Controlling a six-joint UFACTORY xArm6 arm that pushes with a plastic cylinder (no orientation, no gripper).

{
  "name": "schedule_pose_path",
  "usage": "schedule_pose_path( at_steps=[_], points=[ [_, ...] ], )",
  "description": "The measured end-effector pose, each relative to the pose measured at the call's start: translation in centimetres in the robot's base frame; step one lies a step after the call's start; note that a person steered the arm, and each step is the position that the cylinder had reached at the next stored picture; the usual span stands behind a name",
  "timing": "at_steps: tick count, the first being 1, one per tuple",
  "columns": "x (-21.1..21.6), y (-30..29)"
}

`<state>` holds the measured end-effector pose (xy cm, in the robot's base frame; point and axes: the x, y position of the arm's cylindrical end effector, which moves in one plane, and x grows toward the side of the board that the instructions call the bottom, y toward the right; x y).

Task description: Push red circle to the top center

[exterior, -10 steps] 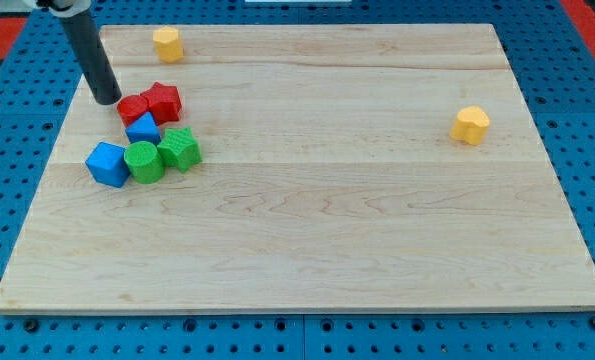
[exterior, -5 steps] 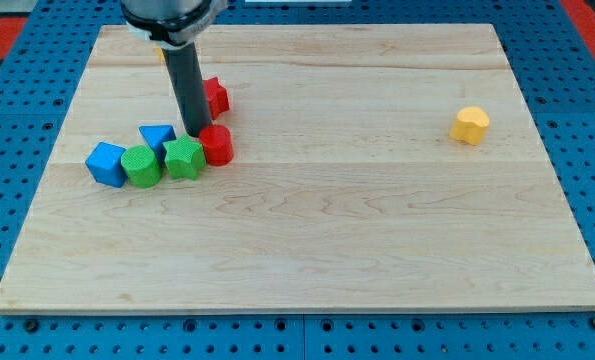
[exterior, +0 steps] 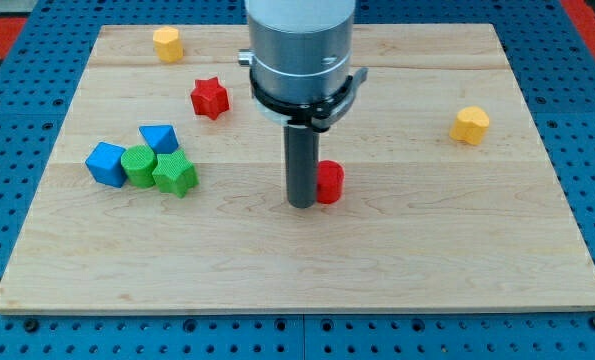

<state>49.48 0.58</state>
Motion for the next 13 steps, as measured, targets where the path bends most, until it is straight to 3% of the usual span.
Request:
schedule_pose_path(
  at_steps=[3,4,5,6,8,12,13],
  points=[
    [-0.8,10.0],
    [-2.4,7.5],
    [0.4,6.1],
    [-0.1,6.5],
    [-5.3,2.4],
    [-16.8,2.2],
    [-17.7,2.0]
  ],
)
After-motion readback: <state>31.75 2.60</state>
